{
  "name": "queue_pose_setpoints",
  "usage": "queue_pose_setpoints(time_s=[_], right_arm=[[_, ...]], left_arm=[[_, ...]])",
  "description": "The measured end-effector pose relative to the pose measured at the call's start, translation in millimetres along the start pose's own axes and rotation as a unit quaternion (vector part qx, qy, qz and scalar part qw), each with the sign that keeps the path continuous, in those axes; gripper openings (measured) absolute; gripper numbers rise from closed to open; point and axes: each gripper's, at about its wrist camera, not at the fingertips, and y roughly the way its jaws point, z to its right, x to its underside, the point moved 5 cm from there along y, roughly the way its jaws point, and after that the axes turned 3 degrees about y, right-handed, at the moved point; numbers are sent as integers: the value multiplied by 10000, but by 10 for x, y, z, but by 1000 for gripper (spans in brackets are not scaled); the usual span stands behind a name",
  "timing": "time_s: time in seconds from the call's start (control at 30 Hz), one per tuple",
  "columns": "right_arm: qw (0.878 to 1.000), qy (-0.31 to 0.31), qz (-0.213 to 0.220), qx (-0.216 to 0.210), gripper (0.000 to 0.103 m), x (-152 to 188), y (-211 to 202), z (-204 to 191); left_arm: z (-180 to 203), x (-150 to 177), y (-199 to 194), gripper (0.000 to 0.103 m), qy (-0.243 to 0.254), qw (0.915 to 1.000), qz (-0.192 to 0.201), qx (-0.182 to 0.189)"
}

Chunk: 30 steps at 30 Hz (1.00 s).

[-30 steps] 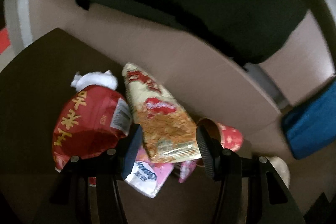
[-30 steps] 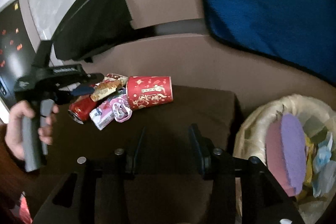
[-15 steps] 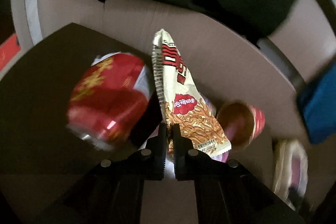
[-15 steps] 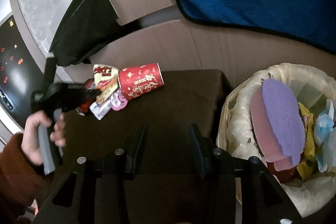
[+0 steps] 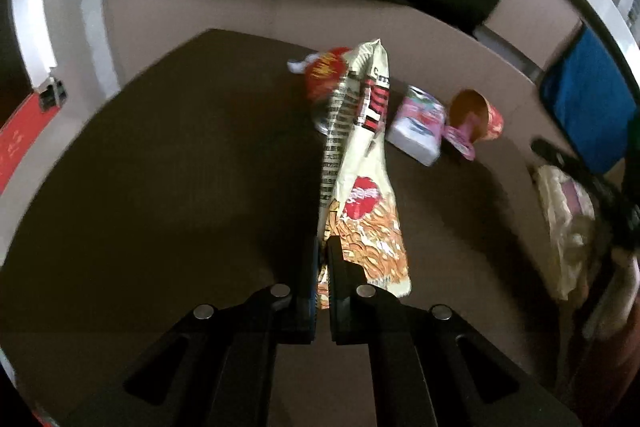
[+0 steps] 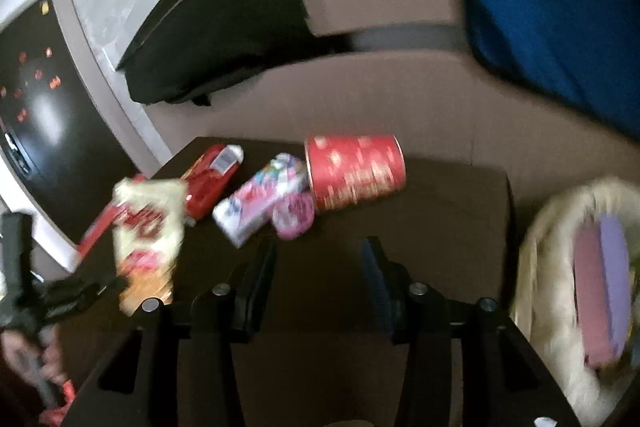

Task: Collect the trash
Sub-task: 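Grasp the white chip bag with the left tool and lift it, then grasp the pink tissue pack with the right tool while the left tool holds the chip bag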

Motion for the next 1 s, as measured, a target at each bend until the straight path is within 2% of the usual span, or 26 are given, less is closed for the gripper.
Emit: queue_pose_setpoints(time_s=[0.07, 0.13, 0.27, 0.37, 0.43, 0.53, 0.63, 0.7, 0.8, 0.87, 1.0], right_arm=[[9979, -338, 216, 518, 44, -191, 172, -108], [9935, -551, 308, 948, 44, -327, 347, -204], [9867, -921, -86, 1337, 42, -394, 789, -324], [9832, -889, -226, 1581, 42, -331, 832, -245], [9877, -590, -207, 1431, 43, -253, 707, -162], [9960, -223, -355, 790, 44, -77, 575, -177], [9970, 138, -706, 295, 44, 64, 652, -269], [9952, 484, -844, 117, 44, 87, 774, -262], [9929, 846, -767, 329, 44, 46, 946, -179], [9900, 1117, -823, 251, 43, 32, 1033, -104], [9908, 1052, -841, 159, 29, 38, 976, -54]], left_arm=[[-109, 23, -86, 4, 6, 9998, 150, -95], [-154, 47, -87, 4, 13, 9999, 141, -25], [-159, 66, -19, 4, -92, 9996, 51, 265], [-163, 91, 2, 4, -137, 9985, -5, 523], [-167, 118, 3, 4, -118, 9982, -23, 579], [-184, 101, 34, 4, -201, 9974, 11, 696], [-203, 66, 49, 7, -325, 9961, 48, 825], [-229, 54, 32, 8, -407, 9952, 57, 883], [-279, 60, -43, 9, -470, 9943, 119, 952], [-320, 49, -101, 9, -457, 9941, 200, 960], [-404, 33, -147, 16, -500, 9943, 303, 896]])
